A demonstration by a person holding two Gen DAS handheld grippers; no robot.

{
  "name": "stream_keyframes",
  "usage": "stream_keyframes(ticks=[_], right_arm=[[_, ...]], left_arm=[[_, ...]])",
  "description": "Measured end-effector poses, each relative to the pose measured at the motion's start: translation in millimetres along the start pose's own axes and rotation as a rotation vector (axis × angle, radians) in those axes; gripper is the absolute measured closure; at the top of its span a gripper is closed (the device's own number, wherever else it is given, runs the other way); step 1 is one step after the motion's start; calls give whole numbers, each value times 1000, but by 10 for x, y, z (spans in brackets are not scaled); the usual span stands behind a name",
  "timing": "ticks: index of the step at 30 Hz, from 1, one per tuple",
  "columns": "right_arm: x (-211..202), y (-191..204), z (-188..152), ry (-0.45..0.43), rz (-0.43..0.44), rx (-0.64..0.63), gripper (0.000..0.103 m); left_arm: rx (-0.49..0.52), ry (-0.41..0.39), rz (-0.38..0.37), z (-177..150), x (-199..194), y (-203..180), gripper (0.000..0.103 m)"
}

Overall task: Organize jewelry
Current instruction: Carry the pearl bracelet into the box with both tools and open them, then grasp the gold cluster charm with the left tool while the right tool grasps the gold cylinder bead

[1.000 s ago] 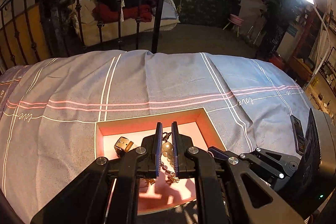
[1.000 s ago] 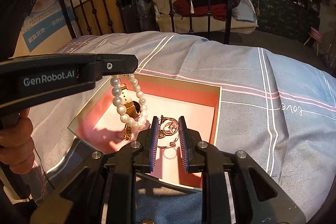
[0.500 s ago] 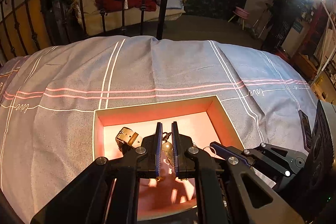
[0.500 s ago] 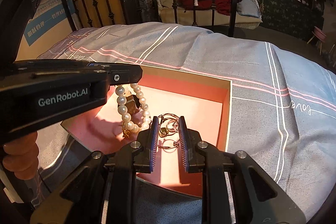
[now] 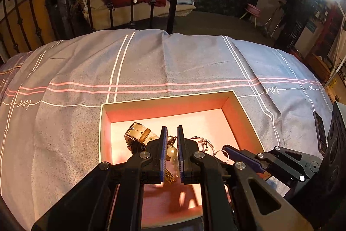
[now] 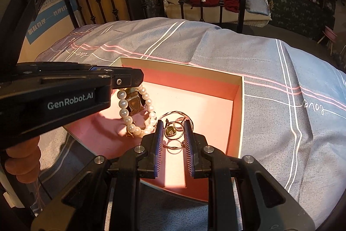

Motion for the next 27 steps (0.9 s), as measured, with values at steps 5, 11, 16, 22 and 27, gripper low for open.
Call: stream_keyframes(ticks=[5,11,16,22,27], right_arm=[[1,18,-17,1,-4,-7,83],[-25,59,-17,-4,1,-22,81],[-143,89,-2,-54,-31,-45,28],[-443,34,-93,-100,-85,-39,19],[-749,-56,-508,-104,-111,-14,9]], left_arm=[[3,-8,9,-8,-24,10,94],[4,-23,16,-8,-82,10,59],[1,-38,22,-5,-150,6,42],[-9,-67,-2,-84,-391,-14,33],[15,-90,-48,-421,-704,-144,23]])
Point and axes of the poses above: each gripper's, at about its wrist camera, not at the fingertips, and x roughly the way its jaws point, y to its left, z to its top, the point moved 7 cm from there along x, roughly the way its jaws point
